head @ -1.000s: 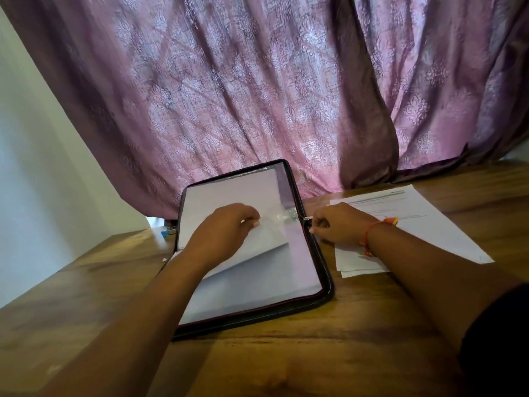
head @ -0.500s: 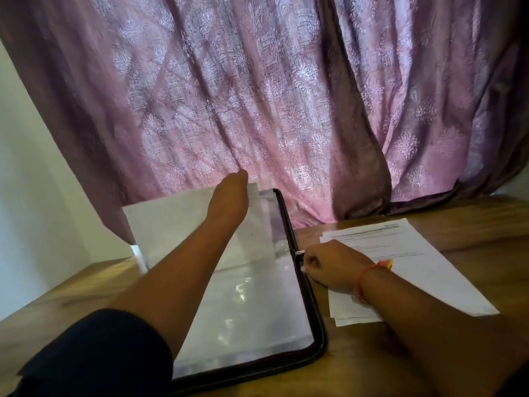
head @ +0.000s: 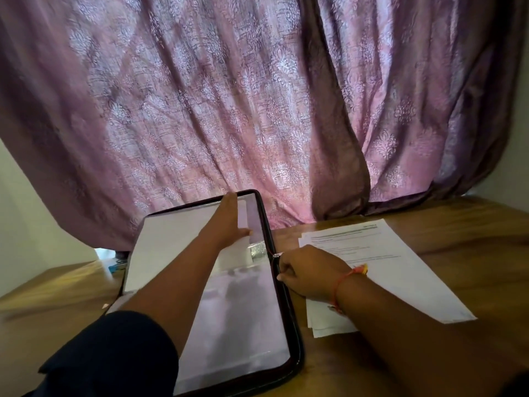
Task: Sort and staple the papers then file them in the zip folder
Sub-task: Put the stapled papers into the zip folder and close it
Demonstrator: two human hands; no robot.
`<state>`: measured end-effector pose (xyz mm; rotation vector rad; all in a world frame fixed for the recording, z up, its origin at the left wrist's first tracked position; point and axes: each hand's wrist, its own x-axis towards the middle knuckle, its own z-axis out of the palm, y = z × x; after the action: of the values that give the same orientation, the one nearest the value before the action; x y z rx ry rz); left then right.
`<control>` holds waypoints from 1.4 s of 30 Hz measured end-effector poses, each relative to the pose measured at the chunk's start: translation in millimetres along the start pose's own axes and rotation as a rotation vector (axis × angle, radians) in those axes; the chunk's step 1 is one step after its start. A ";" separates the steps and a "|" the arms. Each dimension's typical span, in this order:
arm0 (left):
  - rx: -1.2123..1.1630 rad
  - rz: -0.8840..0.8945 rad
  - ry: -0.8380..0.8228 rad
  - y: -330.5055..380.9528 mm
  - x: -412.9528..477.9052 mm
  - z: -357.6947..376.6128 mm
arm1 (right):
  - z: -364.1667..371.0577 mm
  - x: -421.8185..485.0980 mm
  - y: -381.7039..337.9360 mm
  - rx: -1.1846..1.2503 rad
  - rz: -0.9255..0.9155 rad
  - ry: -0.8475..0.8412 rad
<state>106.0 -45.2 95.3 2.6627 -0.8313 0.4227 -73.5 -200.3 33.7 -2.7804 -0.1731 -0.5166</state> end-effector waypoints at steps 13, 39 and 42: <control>-0.294 -0.033 -0.189 117.3 -75.9 33.6 | -33.0 -3.1 90.1 -0.091 0.783 0.277; -0.975 -0.334 -0.385 145.4 -98.8 49.3 | -54.3 -21.2 148.7 0.291 0.918 0.357; -1.043 -0.339 -0.367 139.0 -102.3 52.9 | -55.7 -26.9 155.4 0.536 0.732 0.411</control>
<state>-46.8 -123.3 39.0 1.8193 -0.4578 -0.4864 -90.1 -366.7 30.4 -1.9647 0.6684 -0.6896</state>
